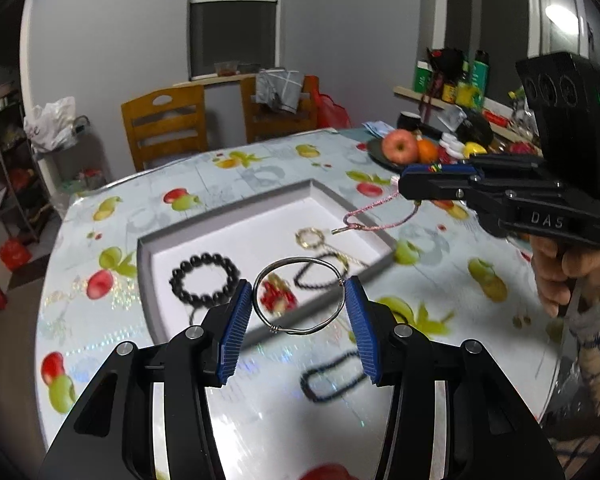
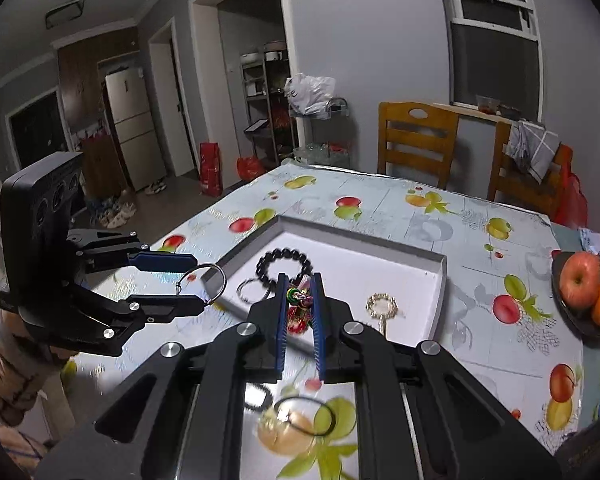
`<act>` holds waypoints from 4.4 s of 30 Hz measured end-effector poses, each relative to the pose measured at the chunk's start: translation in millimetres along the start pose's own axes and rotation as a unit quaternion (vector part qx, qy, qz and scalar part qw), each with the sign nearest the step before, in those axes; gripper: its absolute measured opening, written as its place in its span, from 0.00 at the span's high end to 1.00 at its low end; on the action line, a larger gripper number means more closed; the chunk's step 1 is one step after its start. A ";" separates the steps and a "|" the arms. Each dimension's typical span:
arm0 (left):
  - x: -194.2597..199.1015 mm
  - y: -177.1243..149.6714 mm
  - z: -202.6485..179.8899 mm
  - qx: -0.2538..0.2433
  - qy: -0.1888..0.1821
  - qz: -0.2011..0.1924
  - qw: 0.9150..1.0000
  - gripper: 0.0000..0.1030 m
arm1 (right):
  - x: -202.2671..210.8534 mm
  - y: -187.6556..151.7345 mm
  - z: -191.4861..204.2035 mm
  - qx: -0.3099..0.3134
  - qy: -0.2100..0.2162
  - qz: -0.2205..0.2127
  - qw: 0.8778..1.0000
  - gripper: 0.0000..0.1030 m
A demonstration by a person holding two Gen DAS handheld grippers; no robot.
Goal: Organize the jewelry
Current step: 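Carry the silver bangle and pink bracelet into the tray and open both grippers, then move both open grippers back from the tray to the remaining jewelry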
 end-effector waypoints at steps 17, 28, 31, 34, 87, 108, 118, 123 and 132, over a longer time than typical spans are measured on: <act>-103.8 17.1 27.7 0.044 0.025 0.006 0.999 0.52 | -84.1 3.0 -89.8 -0.100 -0.049 -0.030 0.993 0.90; -142.1 12.1 34.2 0.054 0.035 0.017 0.998 0.52 | -99.8 -8.4 -107.8 -0.092 -0.084 -0.022 0.992 0.90; -150.6 8.7 38.3 0.070 0.036 0.025 0.997 0.52 | -111.9 -16.3 -104.9 -0.075 -0.097 -0.001 0.992 0.90; -160.6 0.0 40.9 0.079 0.032 0.041 0.996 0.52 | -125.9 -27.3 -104.0 -0.067 -0.102 0.031 0.992 0.90; -42.3 -42.2 47.0 0.113 0.064 -0.007 0.991 0.07 | -77.2 -24.7 -100.0 -0.101 -0.082 -0.003 0.992 0.06; -50.0 -85.3 -40.7 -0.010 -0.001 0.059 0.998 0.08 | -33.8 -120.6 -64.2 -0.060 -0.076 0.100 0.990 0.06; -59.9 -91.7 -64.8 -0.065 -0.025 0.081 0.994 0.29 | -44.0 -142.9 -64.5 -0.057 -0.084 0.136 0.986 0.06; -64.3 -91.3 -74.9 -0.092 -0.035 0.086 0.991 0.45 | -48.3 -145.8 -71.4 -0.075 -0.088 0.150 0.982 0.06; -70.8 -94.9 -61.1 -0.073 -0.024 0.106 0.991 0.88 | -49.9 -146.2 -70.3 -0.066 -0.100 0.153 0.981 0.06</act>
Point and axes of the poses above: each gripper's, at about its wrist camera, not at the fingertips, and x roughly against the way its jaws point, z to its left, y to its top, the point moved 8 cm from there along -x, roughly the way its jaws point, and after that the axes turned 8 degrees about -x, right-handed, at the moved point
